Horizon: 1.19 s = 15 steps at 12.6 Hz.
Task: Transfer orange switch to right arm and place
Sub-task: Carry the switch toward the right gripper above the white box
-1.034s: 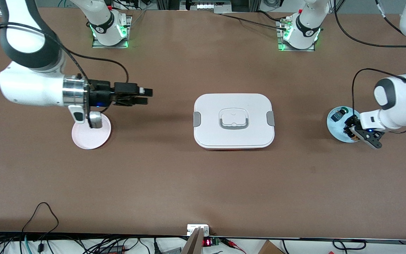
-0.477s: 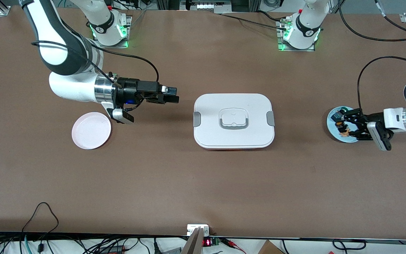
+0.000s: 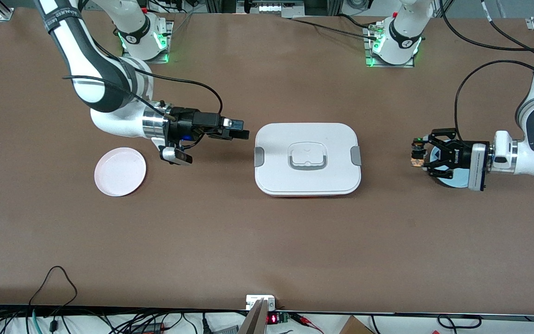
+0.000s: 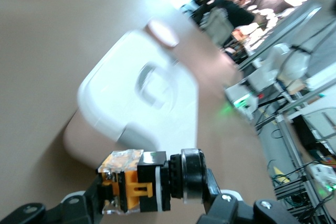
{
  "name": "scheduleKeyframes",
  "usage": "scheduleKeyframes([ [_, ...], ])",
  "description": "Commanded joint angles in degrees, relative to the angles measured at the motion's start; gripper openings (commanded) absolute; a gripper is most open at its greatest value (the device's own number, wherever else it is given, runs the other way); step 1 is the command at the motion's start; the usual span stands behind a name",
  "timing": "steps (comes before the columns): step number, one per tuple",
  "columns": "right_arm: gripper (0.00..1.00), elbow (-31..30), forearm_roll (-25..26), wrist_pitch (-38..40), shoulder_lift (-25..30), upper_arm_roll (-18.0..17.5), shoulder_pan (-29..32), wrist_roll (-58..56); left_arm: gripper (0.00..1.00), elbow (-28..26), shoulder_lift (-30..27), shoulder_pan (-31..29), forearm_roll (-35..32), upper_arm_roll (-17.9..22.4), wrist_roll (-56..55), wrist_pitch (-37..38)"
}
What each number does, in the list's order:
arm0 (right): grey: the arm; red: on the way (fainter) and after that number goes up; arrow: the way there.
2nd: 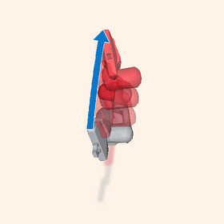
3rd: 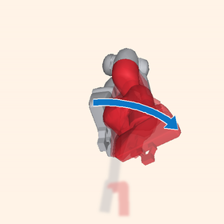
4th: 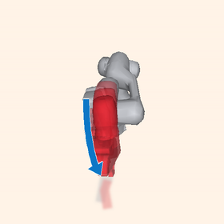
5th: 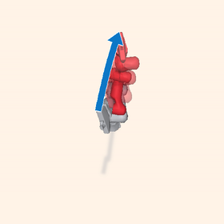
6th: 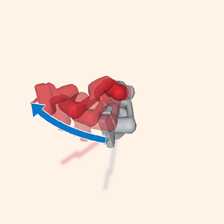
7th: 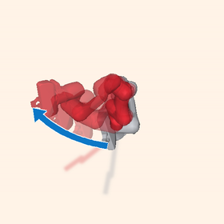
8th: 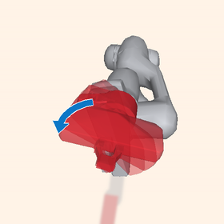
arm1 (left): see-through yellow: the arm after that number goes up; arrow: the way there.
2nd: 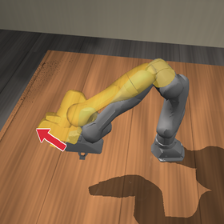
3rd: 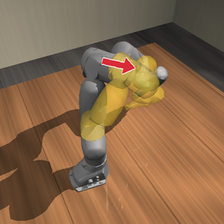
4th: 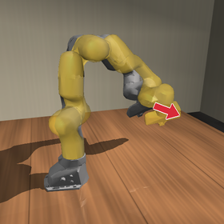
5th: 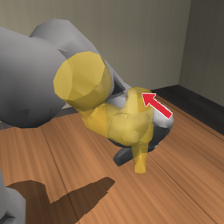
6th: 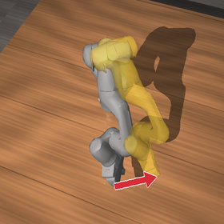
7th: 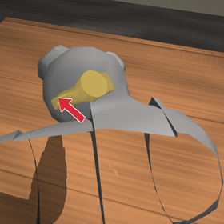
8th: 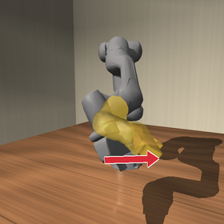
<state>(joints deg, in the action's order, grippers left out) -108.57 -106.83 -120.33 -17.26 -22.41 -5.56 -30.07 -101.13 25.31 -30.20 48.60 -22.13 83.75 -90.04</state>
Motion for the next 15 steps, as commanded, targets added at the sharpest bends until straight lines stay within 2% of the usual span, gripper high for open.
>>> scheduleKeyframes([
  [1,1.00,-1.64,-1.71,-1.05,0.30,-1.23,0.11,-3.84,0.39,2.17,0.44,-1.17,5.34,-6.31,4.56,2.41],
  [4,1.00,-1.82,-2.67,-2.18,-0.32,-1.23,-1.02,-4.64,0.39,2.17,0.62,-0.39,14.65,-12.56,5.19,-0.21],
  [5,1.00,-1.73,-5.20,-4.10,-0.49,-1.23,-2.25,-5.25,0.38,2.17,0.62,-0.38,17.37,-15.63,5.28,-2.92],
  [7,1.00,-1.21,-6.81,-8.85,-0.49,-2.10,-4.37,-5.61,0.35,1.64,0.62,-0.38,21.95,-22.30,10.09,-12.31],
  [8,1.00,-1.12,-8.12,-10.70,-0.49,-2.98,-4.63,-5.61,0.35,1.29,0.88,-0.30,23.80,-24.34,12.55,-16.36],
  [10,1.00,-0.07,-13.29,-15.87,-0.76,-3.17,-7.70,-5.61,0.35,0.76,1.05,2.50,26.53,-25.06,15.64,-20.51],
  [11,1.00,0.98,-14.19,-18.42,-0.76,-3.60,-8.58,-4.91,0.35,0.50,1.05,3.39,26.80,-25.06,16.35,-21.83],
  [15,1.00,4.85,-14.28,-23.18,-0.76,-4.13,-9.03,-0.52,0.35,-1.00,0.79,4.62,26.98,-25.24,16.44,-22.46],
])
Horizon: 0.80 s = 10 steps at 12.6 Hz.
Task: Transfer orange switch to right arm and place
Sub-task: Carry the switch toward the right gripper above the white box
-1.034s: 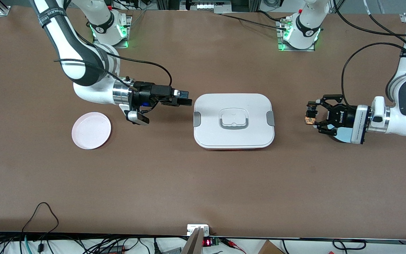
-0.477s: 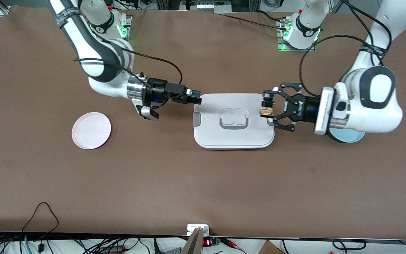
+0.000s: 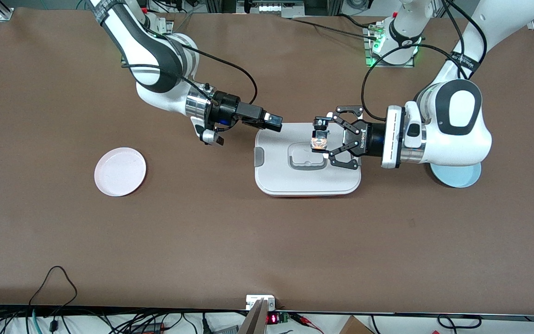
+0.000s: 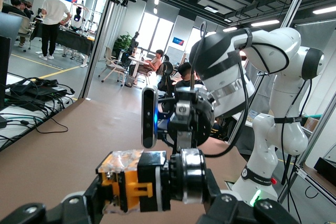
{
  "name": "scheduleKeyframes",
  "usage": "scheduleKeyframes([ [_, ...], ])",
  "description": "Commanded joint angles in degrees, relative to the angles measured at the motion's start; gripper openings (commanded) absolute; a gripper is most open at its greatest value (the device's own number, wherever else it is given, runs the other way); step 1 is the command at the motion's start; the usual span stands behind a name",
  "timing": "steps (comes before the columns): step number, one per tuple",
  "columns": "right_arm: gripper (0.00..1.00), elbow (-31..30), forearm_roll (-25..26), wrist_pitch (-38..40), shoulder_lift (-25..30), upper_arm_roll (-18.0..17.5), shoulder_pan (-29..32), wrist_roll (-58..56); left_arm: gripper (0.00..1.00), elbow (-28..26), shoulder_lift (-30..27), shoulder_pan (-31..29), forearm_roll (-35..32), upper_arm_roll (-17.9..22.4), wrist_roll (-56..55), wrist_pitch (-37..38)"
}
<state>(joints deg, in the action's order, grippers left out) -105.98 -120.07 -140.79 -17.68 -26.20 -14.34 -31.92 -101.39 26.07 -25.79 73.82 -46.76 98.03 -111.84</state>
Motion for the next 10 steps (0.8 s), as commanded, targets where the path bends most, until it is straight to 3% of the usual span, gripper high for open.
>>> scheduleKeyframes([
  [1,1.00,2.88,-1.47,-3.78,-0.42,-0.35,-0.77,1.42,0.35,-1.00,-0.06,0.21,1.85,-0.61,2.16,-1.01],
  [3,1.00,5.42,-5.24,-6.67,-1.56,-0.35,-2.61,1.33,0.35,-3.10,0.03,0.21,4.99,-3.15,3.38,-4.25],
  [5,1.00,9.37,-5.35,-9.23,-4.28,-0.35,-3.76,1.42,0.35,-4.17,0.03,0.47,9.84,-4.30,6.90,-6.37],
  [8,1.00,12.46,-5.35,-11.78,-6.57,-0.26,-5.52,1.33,0.35,-4.35,0.03,0.91,10.03,-4.39,6.91,-6.55],
  [10,0.92,12.46,-5.35,-11.70,-6.58,-0.26,-5.52,1.33,0.35,-4.35,0.03,1.00,10.03,-4.39,6.91,-6.55],
])
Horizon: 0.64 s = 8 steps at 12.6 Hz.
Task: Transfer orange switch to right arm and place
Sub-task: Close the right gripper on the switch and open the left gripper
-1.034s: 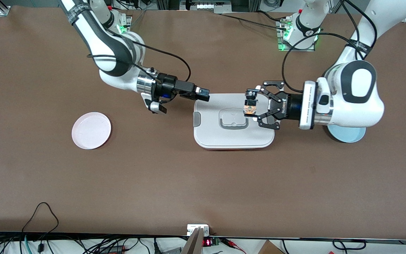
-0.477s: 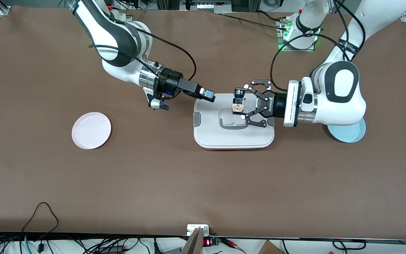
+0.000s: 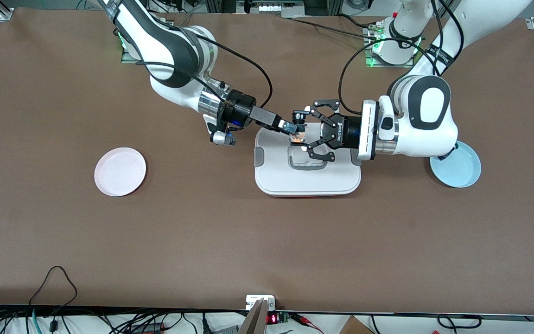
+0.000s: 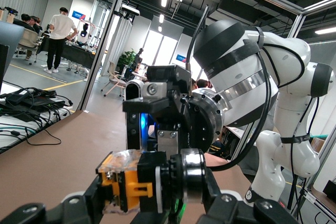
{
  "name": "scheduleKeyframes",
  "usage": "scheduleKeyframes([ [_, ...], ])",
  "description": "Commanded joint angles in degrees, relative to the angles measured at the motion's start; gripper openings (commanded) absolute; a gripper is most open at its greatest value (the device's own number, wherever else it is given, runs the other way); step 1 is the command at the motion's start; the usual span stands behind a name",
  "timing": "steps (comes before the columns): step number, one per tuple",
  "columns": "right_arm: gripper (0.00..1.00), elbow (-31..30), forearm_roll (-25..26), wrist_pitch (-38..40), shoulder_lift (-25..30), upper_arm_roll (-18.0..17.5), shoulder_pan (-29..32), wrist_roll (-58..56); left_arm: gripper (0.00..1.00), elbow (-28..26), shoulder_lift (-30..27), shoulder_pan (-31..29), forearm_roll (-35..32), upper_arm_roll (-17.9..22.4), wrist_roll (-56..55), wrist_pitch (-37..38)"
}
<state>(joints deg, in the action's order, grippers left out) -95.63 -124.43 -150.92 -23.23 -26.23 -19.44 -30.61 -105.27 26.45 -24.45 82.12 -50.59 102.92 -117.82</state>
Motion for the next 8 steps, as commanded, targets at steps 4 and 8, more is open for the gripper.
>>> scheduleKeyframes([
  [4,0.69,2.11,-0.91,-1.40,-1.12,-0.23,-0.42,0.03,0.35,-0.37,-0.35,-0.25,1.73,-0.57,1.58,-0.65],
  [8,0.41,2.11,-0.82,-1.22,-1.12,-0.23,-0.33,0.03,0.36,-0.37,-0.43,-0.25,1.73,-0.57,1.49,-0.65],
])
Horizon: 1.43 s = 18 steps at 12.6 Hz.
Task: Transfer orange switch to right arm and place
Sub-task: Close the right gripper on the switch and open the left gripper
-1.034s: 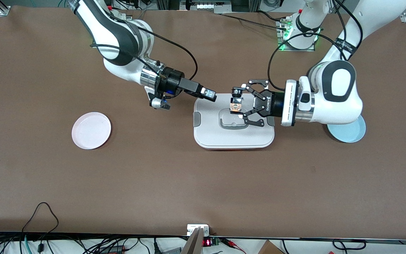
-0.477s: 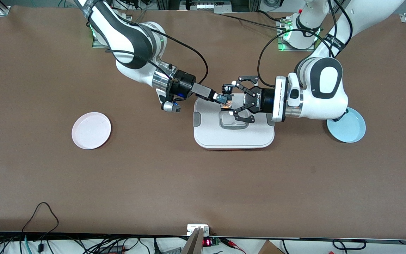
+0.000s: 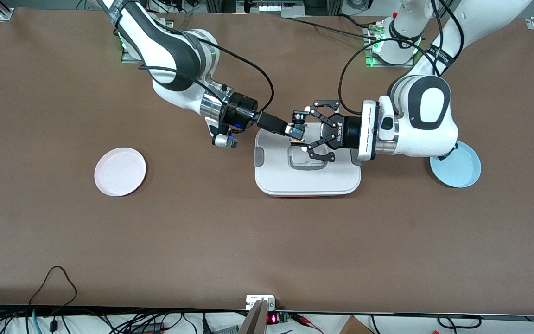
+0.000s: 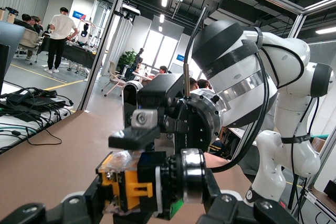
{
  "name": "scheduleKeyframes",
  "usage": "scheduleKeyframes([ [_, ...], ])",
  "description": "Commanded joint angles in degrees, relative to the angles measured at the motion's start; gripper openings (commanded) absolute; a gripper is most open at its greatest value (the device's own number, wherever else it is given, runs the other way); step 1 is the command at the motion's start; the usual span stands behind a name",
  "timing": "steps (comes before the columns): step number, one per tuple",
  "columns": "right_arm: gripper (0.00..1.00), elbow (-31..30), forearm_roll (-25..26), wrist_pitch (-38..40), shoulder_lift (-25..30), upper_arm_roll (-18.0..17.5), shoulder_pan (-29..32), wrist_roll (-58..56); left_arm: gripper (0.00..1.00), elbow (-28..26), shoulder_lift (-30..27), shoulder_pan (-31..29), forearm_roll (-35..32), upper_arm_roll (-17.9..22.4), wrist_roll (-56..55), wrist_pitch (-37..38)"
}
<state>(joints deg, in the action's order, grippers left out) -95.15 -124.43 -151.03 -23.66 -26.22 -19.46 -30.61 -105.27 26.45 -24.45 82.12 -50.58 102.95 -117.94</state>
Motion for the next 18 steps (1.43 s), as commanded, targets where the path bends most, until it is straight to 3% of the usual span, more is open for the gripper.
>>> scheduleKeyframes([
  [1,0.29,1.63,-0.73,-1.11,-0.69,-0.23,-0.31,-0.06,0.38,-0.37,-0.35,-0.33,1.73,-0.57,1.38,-0.53],
  [2,0.18,1.63,-0.64,-1.11,-0.69,-0.23,-0.31,-0.06,0.43,-0.37,-0.44,-0.33,1.99,-0.66,1.38,-0.53],
  [3,0.05,1.63,-0.55,-1.11,-0.69,-0.23,-0.22,-0.15,0.64,-0.37,-0.44,-0.33,2.60,-0.57,1.38,-0.53],
  [4,0.01,1.63,-0.55,-1.11,-0.69,-0.23,-0.22,-0.06,1.00,-0.37,-0.52,-0.33,2.70,-0.57,1.46,-0.53],
  [12,0.00,1.63,-0.46,-1.03,-0.60,-0.15,0.56,-0.06,1.00,1.47,-0.53,-2.18,2.61,-0.48,2.61,0.35],
  [14,0.00,1.37,1.46,0.11,0.10,-0.06,2.67,0.28,1.00,2.00,-0.61,-3.75,1.82,-0.48,2.35,0.87],
  [16,0.00,-1.34,10.82,1.34,2.63,-0.06,5.04,7.36,1.00,2.62,-0.88,-4.29,-1.16,-0.39,-0.44,1.05],
  [18,0.00,-5.55,26.69,4.23,6.49,0.20,7.67,17.46,1.00,3.23,-3.41,-5.16,-6.24,-0.39,-8.25,1.14],
])
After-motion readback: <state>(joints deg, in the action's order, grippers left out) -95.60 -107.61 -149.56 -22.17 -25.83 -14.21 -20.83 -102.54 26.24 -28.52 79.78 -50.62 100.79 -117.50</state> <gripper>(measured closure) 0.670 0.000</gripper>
